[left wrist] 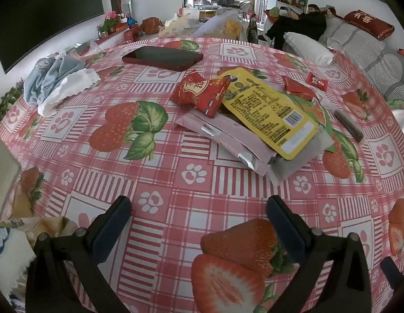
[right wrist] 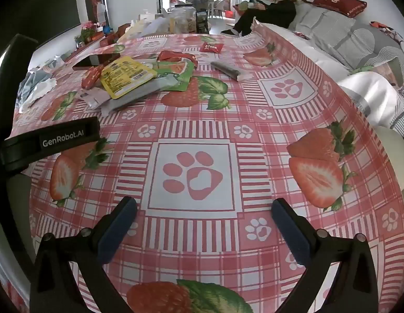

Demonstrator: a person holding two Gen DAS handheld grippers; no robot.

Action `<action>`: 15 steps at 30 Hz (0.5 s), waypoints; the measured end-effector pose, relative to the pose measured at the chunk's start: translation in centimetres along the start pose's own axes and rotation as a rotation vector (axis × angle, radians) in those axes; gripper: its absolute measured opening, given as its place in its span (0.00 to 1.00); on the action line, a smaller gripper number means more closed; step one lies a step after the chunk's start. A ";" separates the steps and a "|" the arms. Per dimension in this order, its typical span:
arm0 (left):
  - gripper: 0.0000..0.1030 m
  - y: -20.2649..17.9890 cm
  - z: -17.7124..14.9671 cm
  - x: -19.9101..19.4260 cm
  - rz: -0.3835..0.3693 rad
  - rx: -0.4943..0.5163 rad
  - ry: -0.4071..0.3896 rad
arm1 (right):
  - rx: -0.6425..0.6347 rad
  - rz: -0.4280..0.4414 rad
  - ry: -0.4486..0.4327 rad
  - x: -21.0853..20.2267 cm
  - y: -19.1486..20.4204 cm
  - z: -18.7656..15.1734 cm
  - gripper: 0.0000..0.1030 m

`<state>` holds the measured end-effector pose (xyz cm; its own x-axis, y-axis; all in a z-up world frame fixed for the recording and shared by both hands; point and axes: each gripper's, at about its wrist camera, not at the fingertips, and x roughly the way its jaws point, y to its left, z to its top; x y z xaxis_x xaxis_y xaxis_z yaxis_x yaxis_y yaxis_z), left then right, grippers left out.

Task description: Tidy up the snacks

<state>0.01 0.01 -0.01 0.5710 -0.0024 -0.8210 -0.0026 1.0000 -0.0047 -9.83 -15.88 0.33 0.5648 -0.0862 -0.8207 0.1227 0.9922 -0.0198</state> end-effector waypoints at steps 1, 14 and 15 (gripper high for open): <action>1.00 0.0 0.0 0.0 0.001 0.001 -0.001 | 0.004 0.005 -0.001 0.0 0.0 0.0 1.00; 1.00 0.0 0.0 0.0 0.002 0.001 -0.003 | 0.004 0.006 0.000 0.0 0.0 0.0 1.00; 1.00 0.0 0.0 0.0 0.002 0.001 -0.003 | 0.005 0.006 0.000 0.0 -0.1 0.0 1.00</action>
<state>0.00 0.00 0.00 0.5735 -0.0008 -0.8192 -0.0025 1.0000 -0.0027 -9.82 -15.93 0.34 0.5655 -0.0802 -0.8208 0.1230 0.9923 -0.0123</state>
